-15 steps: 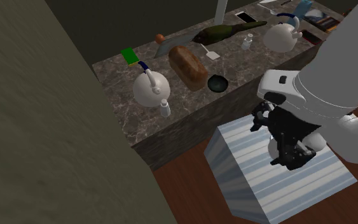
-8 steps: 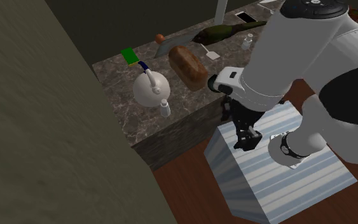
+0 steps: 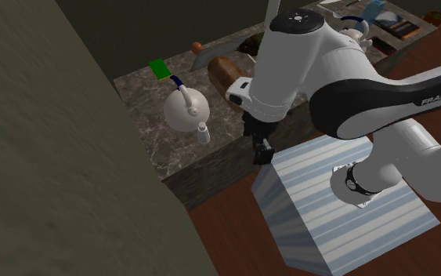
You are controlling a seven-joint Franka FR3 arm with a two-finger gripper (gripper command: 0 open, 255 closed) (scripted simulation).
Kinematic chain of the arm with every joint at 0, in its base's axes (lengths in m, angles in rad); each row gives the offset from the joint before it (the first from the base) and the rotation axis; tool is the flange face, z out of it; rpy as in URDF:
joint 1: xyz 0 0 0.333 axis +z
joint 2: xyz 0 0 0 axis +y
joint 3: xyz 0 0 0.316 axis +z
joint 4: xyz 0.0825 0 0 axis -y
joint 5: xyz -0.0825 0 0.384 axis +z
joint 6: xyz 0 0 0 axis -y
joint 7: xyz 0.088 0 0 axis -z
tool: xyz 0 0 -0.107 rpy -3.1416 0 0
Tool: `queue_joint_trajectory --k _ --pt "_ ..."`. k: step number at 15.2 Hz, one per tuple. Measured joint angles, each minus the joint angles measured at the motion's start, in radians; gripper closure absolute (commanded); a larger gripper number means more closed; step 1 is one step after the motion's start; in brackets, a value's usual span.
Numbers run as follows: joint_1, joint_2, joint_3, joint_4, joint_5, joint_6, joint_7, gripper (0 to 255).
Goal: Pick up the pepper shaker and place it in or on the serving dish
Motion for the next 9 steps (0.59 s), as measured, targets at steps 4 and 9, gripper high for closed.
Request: queue_joint_trajectory --k 4,9 --pt "-0.009 0.130 -0.062 0.062 0.024 0.065 -0.078 0" --pt "-0.025 0.291 -0.124 0.150 0.082 0.125 -0.178 0"
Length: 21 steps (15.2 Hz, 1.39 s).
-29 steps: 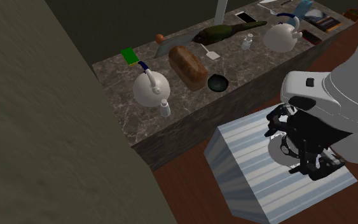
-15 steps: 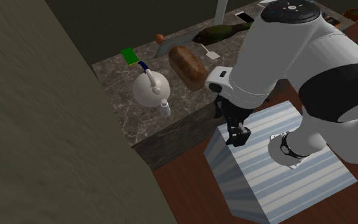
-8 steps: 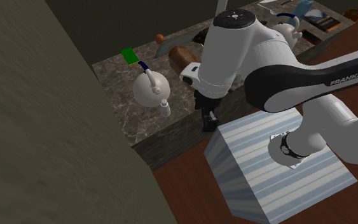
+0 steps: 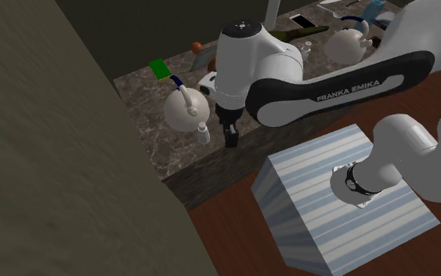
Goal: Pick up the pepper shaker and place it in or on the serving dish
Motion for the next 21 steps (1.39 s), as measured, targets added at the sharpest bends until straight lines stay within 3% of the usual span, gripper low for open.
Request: queue_joint_trajectory --k 9,21 --pt "-0.089 0.340 -0.047 0.257 0.178 0.038 -0.190 0" --pt "-0.108 0.424 -0.027 0.248 0.234 0.120 -0.229 0"
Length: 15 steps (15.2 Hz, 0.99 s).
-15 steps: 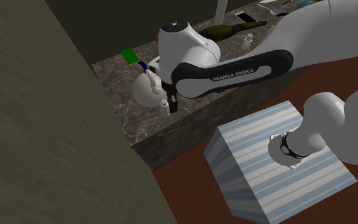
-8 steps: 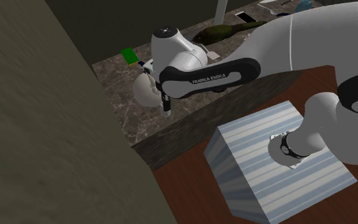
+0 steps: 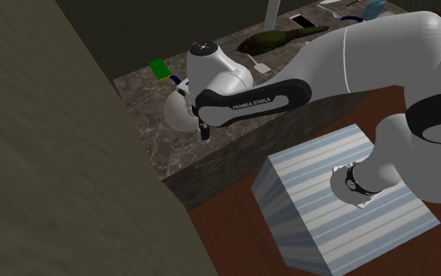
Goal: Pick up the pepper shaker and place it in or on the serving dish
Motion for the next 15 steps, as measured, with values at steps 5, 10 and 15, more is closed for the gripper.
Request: queue_joint_trajectory --k 5,10,15 --pt "-0.005 -0.008 -0.007 0.010 -0.001 0.002 0.000 255" --pt "-0.006 -0.005 -0.007 0.015 0.001 0.002 0.002 255" --pt "0.000 -0.009 -0.007 0.012 -0.006 -0.012 0.005 255"
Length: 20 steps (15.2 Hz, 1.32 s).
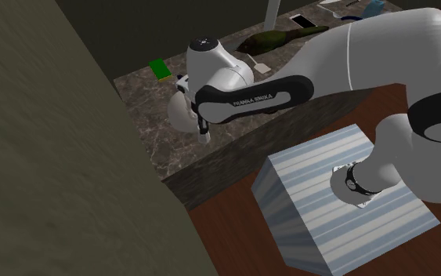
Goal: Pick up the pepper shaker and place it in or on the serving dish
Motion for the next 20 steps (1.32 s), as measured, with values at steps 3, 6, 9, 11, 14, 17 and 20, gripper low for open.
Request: queue_joint_trajectory --k 3,6,9,11,14,17,20 --pt "0.006 -0.016 -0.003 0.011 -0.015 -0.032 0.011 255" --pt "0.009 -0.034 -0.009 0.026 -0.029 -0.063 0.020 255" --pt "0.013 -0.055 -0.014 0.042 -0.044 -0.097 0.032 255" --pt "0.015 -0.063 -0.016 0.060 -0.051 -0.121 0.039 255" --pt "0.017 -0.075 -0.019 0.084 -0.062 -0.156 0.048 255" --pt "0.019 -0.091 -0.023 0.103 -0.073 -0.188 0.056 255" --pt "0.019 -0.102 -0.025 0.132 -0.082 -0.226 0.065 255"
